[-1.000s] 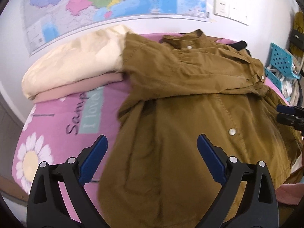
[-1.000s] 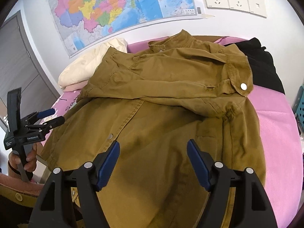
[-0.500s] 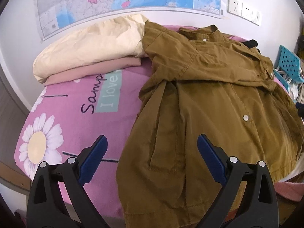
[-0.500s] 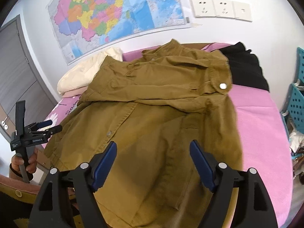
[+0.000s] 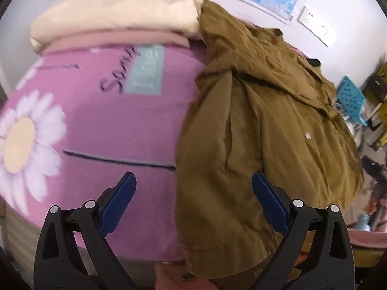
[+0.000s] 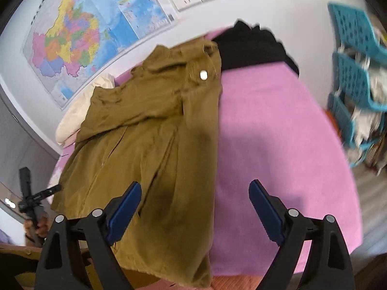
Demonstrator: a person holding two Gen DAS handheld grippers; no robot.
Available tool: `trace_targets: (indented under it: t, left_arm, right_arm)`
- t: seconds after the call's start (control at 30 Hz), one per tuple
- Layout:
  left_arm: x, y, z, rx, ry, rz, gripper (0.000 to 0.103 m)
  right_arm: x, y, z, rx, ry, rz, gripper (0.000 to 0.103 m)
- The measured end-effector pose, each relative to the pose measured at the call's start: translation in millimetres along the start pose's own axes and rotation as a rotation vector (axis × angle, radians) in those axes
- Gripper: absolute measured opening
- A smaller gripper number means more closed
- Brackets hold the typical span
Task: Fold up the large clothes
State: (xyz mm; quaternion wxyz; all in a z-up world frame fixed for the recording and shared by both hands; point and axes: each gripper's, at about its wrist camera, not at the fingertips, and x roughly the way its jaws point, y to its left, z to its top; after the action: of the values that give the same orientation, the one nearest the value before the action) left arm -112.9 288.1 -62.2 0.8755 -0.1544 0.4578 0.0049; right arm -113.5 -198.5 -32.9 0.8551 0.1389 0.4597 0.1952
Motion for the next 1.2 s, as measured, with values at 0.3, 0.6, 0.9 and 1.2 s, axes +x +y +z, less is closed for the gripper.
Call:
trace_targets:
  t: [0.3,0.6,0.9,1.2]
  left_arm:
    - [7,-33,-15,0.148,0.061,-0.099,0.097]
    - [9,-35,-14,0.124,0.071,-0.278,0.098]
    - [-3,-25,-8,-0.010,0.039,-0.292,0.013]
    - [-96,-31,-5,0.038,-0.148,-0.424,0.011]
  right_arm:
    - [14,15,-20,-0.061,0.087,0.111,0.085]
    - [21,16,-24,-0.019,0.127,0.323,0.075]
    - [7,26,-15,-0.005,0.075,0.396,0.014]
    - [-89,38,-1,-0.052,-0.125,0.560,0.015]
